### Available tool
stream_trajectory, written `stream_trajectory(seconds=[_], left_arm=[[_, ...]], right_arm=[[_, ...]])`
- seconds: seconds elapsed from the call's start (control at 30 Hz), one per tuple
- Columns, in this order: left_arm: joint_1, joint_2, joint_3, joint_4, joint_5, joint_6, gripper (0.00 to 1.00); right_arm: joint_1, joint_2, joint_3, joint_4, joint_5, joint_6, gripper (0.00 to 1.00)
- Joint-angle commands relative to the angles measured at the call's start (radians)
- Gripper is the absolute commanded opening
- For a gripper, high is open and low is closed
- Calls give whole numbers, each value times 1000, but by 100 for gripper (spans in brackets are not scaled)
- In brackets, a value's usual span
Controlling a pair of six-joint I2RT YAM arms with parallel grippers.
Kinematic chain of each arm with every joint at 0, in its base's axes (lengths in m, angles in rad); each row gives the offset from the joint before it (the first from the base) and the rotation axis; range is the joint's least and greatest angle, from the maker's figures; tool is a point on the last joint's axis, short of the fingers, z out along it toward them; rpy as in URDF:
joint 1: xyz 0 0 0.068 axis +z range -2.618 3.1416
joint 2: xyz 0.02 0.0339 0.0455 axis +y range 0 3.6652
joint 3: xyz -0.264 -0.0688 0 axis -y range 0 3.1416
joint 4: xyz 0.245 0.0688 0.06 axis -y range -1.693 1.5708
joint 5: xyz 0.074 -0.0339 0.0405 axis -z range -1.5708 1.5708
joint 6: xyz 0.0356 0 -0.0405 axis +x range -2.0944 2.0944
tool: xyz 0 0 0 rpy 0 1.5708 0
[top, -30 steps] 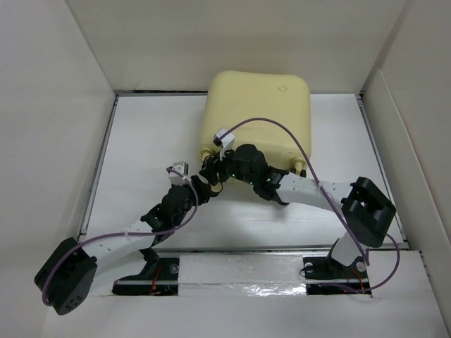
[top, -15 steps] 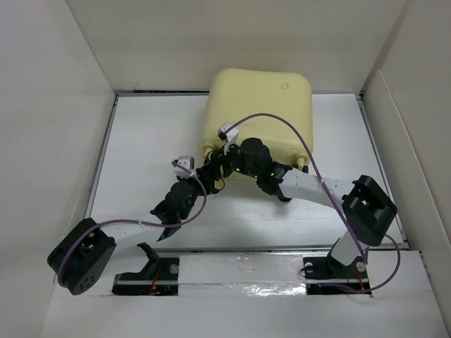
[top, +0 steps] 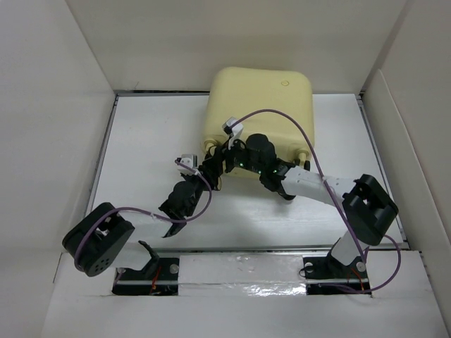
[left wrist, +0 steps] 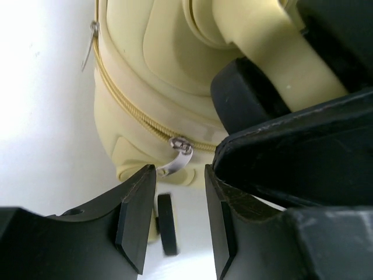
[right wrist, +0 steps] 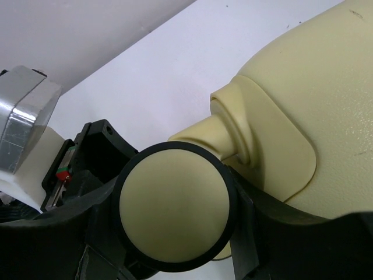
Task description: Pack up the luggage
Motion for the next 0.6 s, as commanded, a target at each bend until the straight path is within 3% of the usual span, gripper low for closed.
stream_trajectory(seconds=[0.0, 0.37, 0.57], left_arm=[[-3, 22, 55, 257, -34, -11, 35], [-3, 135, 69, 497, -127, -21, 32], [-3, 185, 77, 593, -184, 0, 15]], right_arm=[[30, -39, 34, 271, -173, 172, 2], [91, -33, 3, 368, -236, 260, 0], [137, -59, 10, 343, -234, 231, 0]])
